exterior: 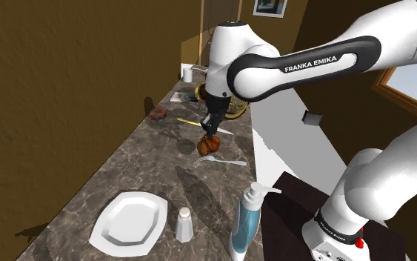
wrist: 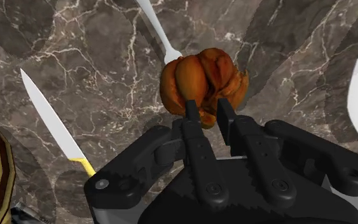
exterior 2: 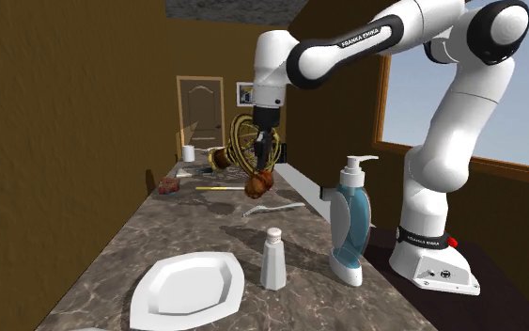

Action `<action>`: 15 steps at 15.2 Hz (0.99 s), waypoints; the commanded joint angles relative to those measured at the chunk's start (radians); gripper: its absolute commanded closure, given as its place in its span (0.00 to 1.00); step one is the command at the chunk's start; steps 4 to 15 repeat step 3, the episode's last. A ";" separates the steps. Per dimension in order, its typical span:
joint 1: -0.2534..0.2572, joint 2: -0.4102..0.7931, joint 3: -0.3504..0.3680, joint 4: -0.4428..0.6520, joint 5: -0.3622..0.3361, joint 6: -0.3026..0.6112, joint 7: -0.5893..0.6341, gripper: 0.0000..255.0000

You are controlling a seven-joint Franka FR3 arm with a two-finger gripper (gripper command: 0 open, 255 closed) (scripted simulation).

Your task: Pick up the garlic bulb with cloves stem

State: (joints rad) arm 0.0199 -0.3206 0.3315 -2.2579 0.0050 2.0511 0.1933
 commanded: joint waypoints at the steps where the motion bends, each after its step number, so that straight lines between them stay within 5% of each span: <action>1: 0.000 -0.005 -0.001 0.022 0.001 -0.027 -0.002 1.00; 15: 0.000 -0.005 -0.001 0.024 0.001 -0.029 -0.002 1.00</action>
